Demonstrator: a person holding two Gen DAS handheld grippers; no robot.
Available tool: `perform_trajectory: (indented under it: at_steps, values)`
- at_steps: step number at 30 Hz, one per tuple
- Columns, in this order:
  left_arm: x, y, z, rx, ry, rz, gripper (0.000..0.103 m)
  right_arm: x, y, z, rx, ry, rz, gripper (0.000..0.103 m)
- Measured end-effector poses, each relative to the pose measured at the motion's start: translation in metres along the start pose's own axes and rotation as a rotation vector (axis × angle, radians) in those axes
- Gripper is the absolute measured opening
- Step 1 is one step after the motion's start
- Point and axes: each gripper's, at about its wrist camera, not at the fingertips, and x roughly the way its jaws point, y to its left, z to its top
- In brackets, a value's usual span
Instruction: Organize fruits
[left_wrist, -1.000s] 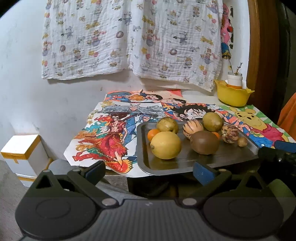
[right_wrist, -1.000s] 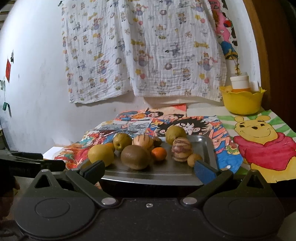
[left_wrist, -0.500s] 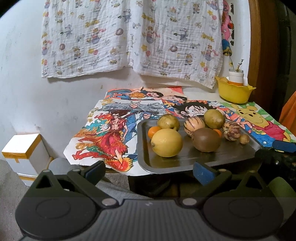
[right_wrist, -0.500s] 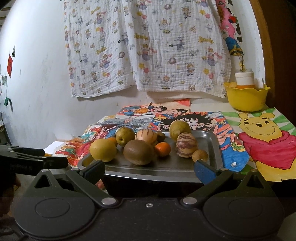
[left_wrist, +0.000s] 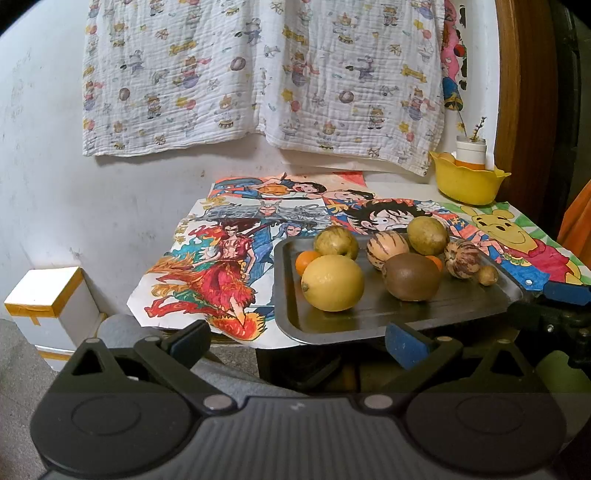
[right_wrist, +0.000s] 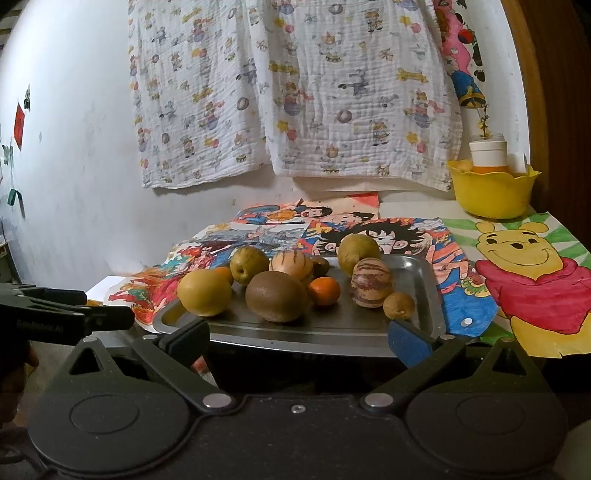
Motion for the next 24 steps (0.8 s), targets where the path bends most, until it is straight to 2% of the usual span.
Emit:
perform_trajectory:
  at_steps: [24]
  values:
    - [0.0008,0.0004,-0.0009,0.004,0.012,0.002,0.103,0.0015,0.0012,-0.0006,-0.019,0.016,0.009,0.102]
